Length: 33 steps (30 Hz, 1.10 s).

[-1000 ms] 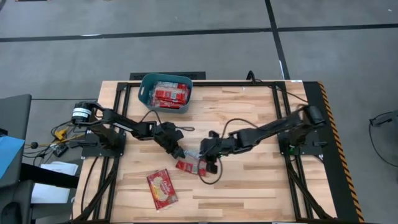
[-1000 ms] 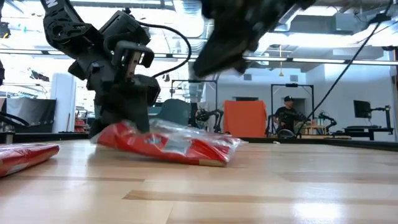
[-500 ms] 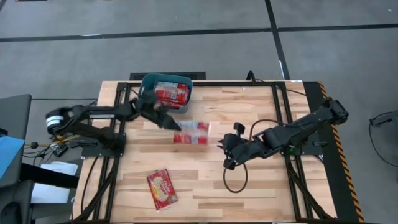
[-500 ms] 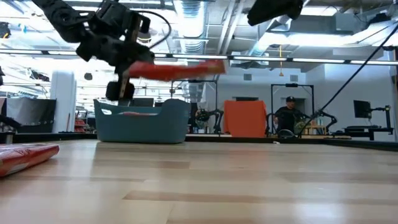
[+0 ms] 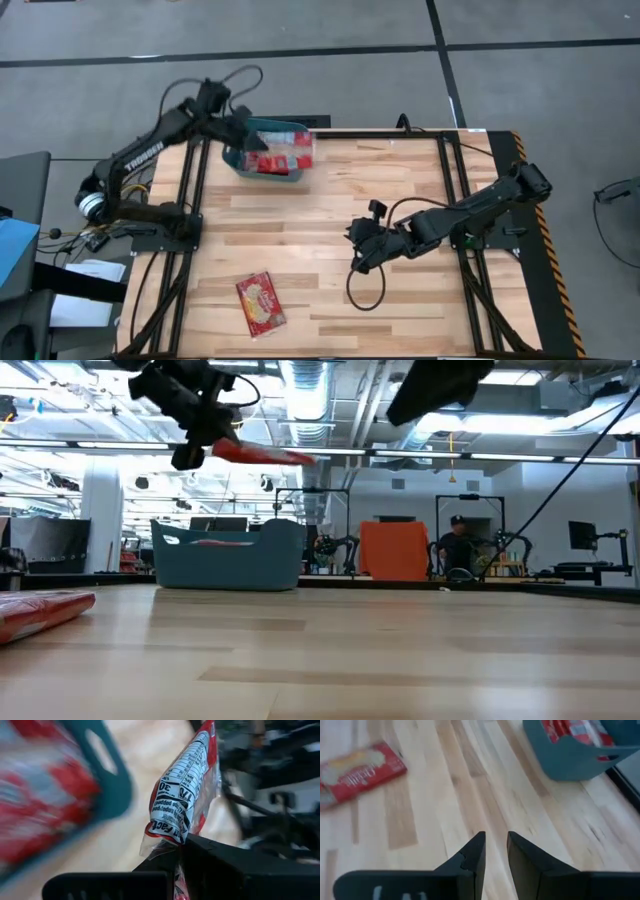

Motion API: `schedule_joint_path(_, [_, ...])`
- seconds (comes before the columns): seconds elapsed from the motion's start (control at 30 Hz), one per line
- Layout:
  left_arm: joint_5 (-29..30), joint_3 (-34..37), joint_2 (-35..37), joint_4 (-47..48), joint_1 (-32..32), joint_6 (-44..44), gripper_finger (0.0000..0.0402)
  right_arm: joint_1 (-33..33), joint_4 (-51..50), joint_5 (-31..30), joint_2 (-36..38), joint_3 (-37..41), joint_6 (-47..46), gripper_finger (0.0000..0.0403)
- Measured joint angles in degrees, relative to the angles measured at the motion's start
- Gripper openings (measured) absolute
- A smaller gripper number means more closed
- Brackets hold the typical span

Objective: Sort popcorn bags into baskets
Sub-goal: Put the red popcorn bag into the blue bin

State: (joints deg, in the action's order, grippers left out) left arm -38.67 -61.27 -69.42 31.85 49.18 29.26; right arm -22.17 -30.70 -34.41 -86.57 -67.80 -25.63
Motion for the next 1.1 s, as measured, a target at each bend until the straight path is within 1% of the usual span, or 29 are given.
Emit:
schedule_joint_path(0.1, [5.1, -7.2, -3.7, 9.4, 3.6, -9.2, 0.0000, 0.2, -1.2, 0.2, 0.2, 0.2, 0.1, 0.0107])
schedule_joint_path(0.2, [6.8, -10.7, -8.2, 14.9, 7.4, -14.3, 0.0000, 0.2, -0.4, 0.0, 0.2, 0.0, 0.0, 0.0107])
schedule_joint_path(0.5, [5.5, -11.1, -21.2, 15.4, 17.1, -19.2, 0.0000, 0.1, -1.6, 1.4, 0.1, 0.1, -0.3, 0.0107])
schedule_joint_path(0.63, [5.9, -11.1, -25.4, 15.3, 18.5, -20.9, 0.0000, 0.2, -2.5, 1.5, 0.1, 0.1, -0.3, 0.0107])
schedule_joint_path(0.77, [6.4, -11.1, -27.2, 14.6, 18.7, -23.3, 0.0003, 0.6, -2.5, 1.5, 0.1, 0.1, -0.5, 0.0107])
schedule_joint_path(0.9, [9.5, -11.1, -27.2, 12.7, 18.6, -24.1, 0.0025, 0.9, -2.5, 1.5, 0.1, 0.1, -0.5, 0.0107])
schedule_joint_path(1.1, [12.5, -11.2, -27.2, 9.8, 18.7, -23.7, 0.0096, 1.7, -2.5, 1.5, 0.1, 0.1, -1.3, 0.0107])
